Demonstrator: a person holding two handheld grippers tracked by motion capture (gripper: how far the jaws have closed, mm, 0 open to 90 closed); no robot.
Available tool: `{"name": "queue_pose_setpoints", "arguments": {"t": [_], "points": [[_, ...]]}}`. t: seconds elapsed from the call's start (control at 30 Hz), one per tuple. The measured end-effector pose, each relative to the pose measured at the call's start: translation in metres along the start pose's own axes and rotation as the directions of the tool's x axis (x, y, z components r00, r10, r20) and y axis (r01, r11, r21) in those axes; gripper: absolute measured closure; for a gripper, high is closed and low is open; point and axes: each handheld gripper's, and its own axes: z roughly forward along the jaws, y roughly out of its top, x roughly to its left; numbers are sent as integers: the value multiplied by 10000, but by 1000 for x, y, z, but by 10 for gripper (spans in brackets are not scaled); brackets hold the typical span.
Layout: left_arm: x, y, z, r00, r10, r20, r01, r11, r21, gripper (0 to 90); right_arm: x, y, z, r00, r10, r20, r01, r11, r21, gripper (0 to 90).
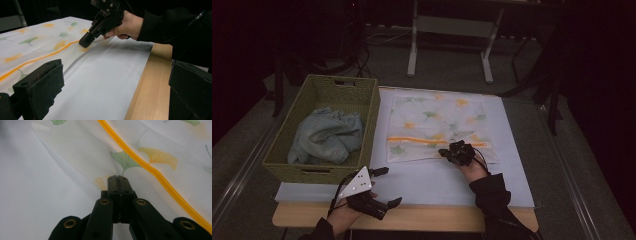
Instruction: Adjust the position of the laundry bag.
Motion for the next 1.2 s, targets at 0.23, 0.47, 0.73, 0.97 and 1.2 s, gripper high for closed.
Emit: {"name": "queue_pose_setpoints", "arguments": {"t": [0.23,0.47,0.73,0.97,1.2], "points": [[-1,0,0,10000,46,-11,-46,10000,25,7,12,4,-14,9983,-499,-298,498,9988,-25,900],[0,1,-1,10000,33,-12,-33,10000,-1,7,25,3,-31,9971,-460,-607,451,9989,-160,900],[0,1,-1,10000,29,-40,-29,10000,-2,7,45,-9,-37,9934,-564,-994,576,9983,100,900],[-1,1,-1,10000,67,-45,-67,10000,26,7,57,-18,-42,9896,-584,-1315,621,9978,238,900],[0,1,-1,10000,70,-60,-70,10000,12,7,65,-29,-43,9856,-505,-1615,568,9978,347,900]]}}
